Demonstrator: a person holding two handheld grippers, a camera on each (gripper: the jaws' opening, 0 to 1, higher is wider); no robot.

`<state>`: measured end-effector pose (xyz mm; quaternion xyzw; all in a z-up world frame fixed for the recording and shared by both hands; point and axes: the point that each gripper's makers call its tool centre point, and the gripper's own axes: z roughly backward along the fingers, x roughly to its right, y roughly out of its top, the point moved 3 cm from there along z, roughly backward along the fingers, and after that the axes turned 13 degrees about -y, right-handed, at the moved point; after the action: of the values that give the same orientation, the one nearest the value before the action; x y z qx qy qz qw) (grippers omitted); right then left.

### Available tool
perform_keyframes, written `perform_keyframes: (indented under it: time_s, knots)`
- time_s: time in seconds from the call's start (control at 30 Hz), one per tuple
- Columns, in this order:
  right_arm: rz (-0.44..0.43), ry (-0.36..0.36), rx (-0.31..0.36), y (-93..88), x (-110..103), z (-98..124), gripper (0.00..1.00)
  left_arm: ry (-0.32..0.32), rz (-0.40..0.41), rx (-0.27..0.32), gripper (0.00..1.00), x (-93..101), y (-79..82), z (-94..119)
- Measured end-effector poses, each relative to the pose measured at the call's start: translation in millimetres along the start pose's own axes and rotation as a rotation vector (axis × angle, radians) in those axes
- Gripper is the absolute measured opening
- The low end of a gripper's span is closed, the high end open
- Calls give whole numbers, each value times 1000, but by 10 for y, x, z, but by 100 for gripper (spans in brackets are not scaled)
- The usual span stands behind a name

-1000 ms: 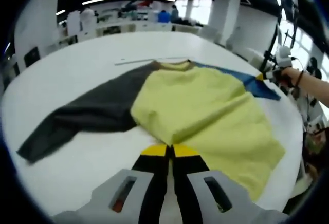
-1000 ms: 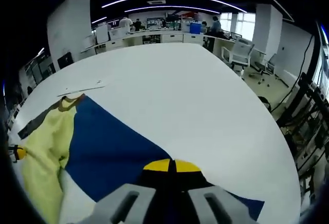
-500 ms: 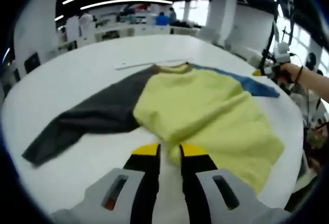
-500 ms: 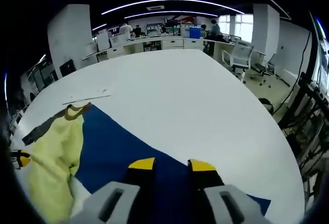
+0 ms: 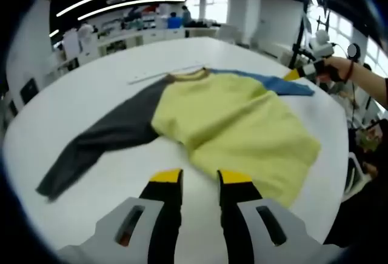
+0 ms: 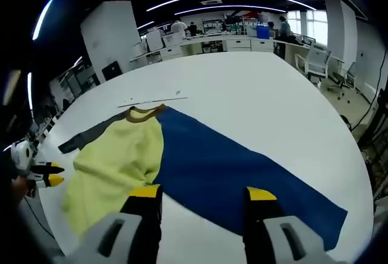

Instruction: Fold the garment on the visible template until the final outline fits inside the template.

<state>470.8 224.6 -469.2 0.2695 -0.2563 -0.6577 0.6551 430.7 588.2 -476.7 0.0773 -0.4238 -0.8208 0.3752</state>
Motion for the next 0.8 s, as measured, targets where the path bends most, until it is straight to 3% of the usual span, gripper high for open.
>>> perform_keyframes:
  time_s: [0.17,0.43,0.8]
  knots:
    - [22,63,-22,-172,-271,141,51,-23,11,-39,18,90,-184,16]
    - [44,104,-40,-365,-495,250,48,-59,34,-88,16,261,-410,-3]
    - [26,141,-71,-663,-737,336,42,-58,77,-118,12,342,-504,-12]
